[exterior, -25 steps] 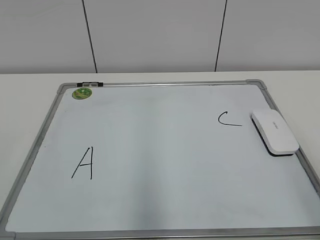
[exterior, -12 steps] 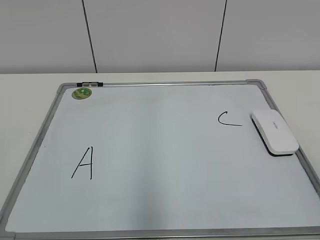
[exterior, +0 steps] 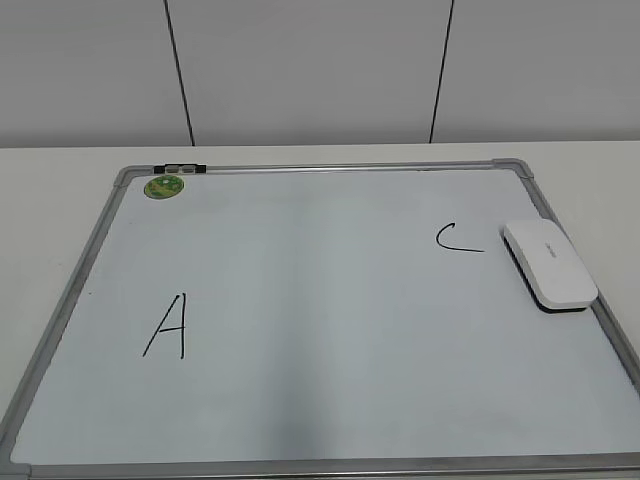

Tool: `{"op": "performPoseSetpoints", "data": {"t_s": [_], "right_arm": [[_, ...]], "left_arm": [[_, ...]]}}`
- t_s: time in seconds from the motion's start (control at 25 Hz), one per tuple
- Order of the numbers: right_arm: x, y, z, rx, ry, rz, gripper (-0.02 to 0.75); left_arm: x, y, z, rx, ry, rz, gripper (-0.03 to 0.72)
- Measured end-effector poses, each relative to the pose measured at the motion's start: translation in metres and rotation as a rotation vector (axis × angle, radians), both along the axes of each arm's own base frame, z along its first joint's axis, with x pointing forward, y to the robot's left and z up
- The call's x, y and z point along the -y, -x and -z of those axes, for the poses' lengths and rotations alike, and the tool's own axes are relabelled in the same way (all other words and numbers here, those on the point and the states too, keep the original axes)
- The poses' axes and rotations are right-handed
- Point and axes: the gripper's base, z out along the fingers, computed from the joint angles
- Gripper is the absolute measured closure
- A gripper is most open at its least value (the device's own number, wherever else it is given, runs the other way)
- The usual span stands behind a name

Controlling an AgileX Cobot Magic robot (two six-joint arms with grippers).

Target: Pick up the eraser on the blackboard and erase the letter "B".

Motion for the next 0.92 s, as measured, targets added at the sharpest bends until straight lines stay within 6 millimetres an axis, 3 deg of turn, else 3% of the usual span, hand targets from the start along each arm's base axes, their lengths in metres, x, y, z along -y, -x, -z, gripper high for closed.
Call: {"op": "performPoseSetpoints", "data": {"t_s": [0.92], "right_arm": [[0.0000,0.0002,0.0000,0.002,0.000,0.000,0.202]], "left_arm": [[0.0002,0.0000,0.0000,0.000,0.002,0.001,0.448]]}}
